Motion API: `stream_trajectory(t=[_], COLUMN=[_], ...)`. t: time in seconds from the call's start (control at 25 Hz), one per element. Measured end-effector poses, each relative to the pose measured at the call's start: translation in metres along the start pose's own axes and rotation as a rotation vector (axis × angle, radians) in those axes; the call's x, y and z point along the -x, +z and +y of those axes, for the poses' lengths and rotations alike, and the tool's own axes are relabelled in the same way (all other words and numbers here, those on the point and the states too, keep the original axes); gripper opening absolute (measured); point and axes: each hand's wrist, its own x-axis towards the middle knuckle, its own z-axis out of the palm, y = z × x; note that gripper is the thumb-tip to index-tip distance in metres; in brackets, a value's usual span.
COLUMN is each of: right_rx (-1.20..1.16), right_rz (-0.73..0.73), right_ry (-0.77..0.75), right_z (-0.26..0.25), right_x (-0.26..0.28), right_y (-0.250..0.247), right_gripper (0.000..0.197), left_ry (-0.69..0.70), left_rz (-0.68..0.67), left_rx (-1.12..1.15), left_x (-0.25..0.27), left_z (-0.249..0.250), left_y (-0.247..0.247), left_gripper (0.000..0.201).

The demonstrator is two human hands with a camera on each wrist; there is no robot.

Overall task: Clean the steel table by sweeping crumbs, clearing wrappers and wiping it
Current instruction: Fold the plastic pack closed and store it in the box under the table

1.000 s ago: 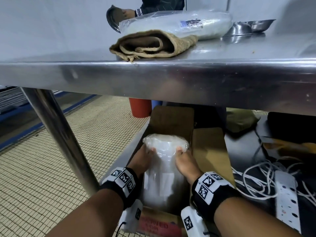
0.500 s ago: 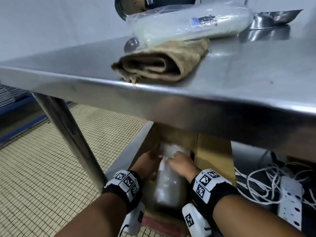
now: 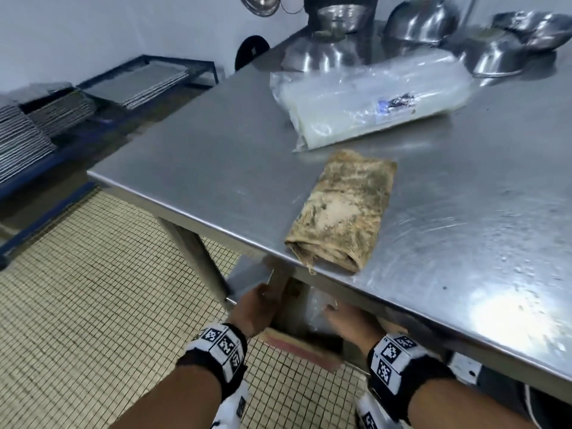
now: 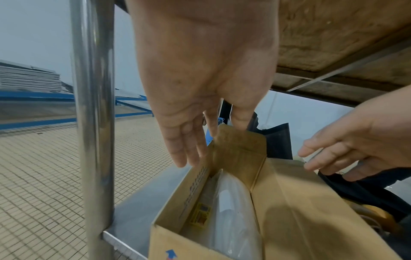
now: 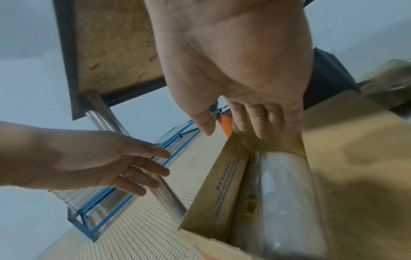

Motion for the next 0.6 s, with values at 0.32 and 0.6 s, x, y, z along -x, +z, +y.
stream_trajectory(t=[0.32,0.6], right_rx=[0.168,0.043], right_rz=[0.214,0.314], right_ry=[0.018,-0.071], right_z=[-0.031,-0.068], right_x=[0.158,0.240], right_y=[-0.015,-0.076], right_gripper=[0.041,0.044], left_ry=[0.071,0.192], left_rz=[-0.091,0.007], left_rx=[-0.135,-0.137], left_x=[0.144,0.190], left_z=[0.050,0.122], left_y=[-0.081,-0.152], left_gripper=[0.044,0.046])
